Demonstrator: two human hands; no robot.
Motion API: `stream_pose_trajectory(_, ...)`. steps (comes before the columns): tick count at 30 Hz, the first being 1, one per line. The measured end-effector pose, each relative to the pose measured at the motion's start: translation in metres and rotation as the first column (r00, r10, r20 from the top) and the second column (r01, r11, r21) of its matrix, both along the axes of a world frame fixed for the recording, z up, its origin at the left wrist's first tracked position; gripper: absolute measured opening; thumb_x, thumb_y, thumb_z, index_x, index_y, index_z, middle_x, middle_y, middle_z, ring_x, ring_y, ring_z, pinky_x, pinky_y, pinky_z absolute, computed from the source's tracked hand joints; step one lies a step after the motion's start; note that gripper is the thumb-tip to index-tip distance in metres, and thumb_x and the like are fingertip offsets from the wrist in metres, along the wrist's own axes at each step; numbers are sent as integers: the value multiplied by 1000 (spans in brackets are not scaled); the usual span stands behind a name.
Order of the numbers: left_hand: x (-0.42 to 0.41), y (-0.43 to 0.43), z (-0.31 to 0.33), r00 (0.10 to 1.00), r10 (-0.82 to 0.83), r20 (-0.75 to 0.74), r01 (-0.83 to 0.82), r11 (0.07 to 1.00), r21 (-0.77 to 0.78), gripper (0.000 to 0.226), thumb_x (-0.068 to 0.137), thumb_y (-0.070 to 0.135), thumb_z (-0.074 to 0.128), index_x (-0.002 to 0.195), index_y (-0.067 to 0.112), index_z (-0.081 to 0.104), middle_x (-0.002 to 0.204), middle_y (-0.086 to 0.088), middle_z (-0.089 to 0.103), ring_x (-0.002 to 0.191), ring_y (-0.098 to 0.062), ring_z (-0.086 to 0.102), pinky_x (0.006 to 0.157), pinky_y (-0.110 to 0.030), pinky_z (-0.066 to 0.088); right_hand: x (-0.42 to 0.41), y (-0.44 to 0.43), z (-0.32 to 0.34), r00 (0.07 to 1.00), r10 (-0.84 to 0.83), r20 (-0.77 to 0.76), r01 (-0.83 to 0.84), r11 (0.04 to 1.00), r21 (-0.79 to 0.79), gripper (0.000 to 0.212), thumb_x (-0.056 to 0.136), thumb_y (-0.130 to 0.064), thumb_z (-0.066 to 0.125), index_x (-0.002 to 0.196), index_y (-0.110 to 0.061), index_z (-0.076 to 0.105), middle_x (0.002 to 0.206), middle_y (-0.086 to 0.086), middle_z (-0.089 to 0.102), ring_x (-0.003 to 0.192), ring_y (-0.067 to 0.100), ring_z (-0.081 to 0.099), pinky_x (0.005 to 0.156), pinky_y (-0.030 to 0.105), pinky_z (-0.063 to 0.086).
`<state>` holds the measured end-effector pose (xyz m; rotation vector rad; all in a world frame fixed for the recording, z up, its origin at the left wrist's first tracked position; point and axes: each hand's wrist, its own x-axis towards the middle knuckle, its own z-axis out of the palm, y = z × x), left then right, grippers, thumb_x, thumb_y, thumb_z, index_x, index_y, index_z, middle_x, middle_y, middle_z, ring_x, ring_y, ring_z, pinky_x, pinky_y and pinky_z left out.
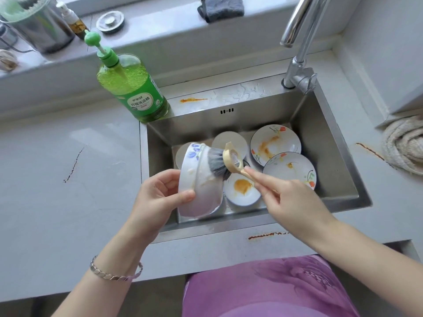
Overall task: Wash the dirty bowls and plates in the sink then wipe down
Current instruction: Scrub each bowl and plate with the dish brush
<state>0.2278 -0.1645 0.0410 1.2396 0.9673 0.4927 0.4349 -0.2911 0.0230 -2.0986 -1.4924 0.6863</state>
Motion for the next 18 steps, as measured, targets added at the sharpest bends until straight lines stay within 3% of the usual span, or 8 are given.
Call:
stream_pose_trajectory(4,-2,0,0,1000,7,17,-7,1000,-10,24,56,1,70,76,14,73,73,-1,73,67,-9,68,58,-19,53,-10,-7,4,999,34,-22,-34,999,-8,40,94,-31,41,130,-47,42,44,-10,34,42,6,31,43,25,25)
stream_pose_trajectory(7,0,-4,0,997,-80,-8,80,997,2,38,51,13,77,86,6,65,74,-1,72,70,-10,68,60,-19,53,3,6,-10,996,-70,-62,66,996,-67,39,96,-29,42,130,-48,43,49,-5,44,46,12,35,47,29,29)
stream_pose_trajectory(10,-2,-2,-3,995,-92,-38,92,996,9,32,56,4,73,87,4,64,74,-1,72,70,-11,68,61,-19,53,-10,2,5,997,-12,-73,15,999,34,42,95,-27,46,130,-49,39,46,-7,37,45,12,34,47,29,28)
stream_pose_trajectory(12,-4,0,-2,991,-123,-52,124,992,11,30,56,5,74,86,8,68,74,-1,73,70,-11,68,61,-20,54,-11,3,9,997,8,-79,-7,1000,18,42,95,-29,46,130,-51,36,48,-9,43,47,11,38,48,29,31)
stream_pose_trajectory(13,-6,1,-1,989,-140,-54,141,990,8,28,56,5,73,83,12,72,75,-1,73,70,-11,68,61,-20,54,-5,7,5,995,-15,-99,13,1000,-22,41,96,-30,45,129,-52,37,55,-9,54,51,9,44,51,29,36)
stream_pose_trajectory(15,-10,3,2,980,-195,-34,195,981,-5,30,53,9,80,81,20,76,77,0,74,72,-10,69,63,-19,54,10,15,-9,982,-105,-156,85,988,-127,38,96,-32,43,130,-49,43,94,-6,71,80,12,61,70,32,50)
stream_pose_trajectory(17,-13,3,4,960,-280,-4,280,960,-3,38,47,25,90,83,25,77,80,1,74,75,-9,70,67,-17,53,24,19,-15,943,-209,-259,165,970,-179,44,94,-29,51,136,-36,43,120,-8,64,106,9,59,85,26,46)
stream_pose_trajectory(18,-15,3,5,953,-302,13,302,953,-1,33,53,25,88,84,24,77,80,1,74,76,-9,69,68,-17,53,29,20,-15,918,-233,-320,181,966,-185,54,89,-25,59,140,-29,39,119,-9,63,98,-1,60,80,18,43)
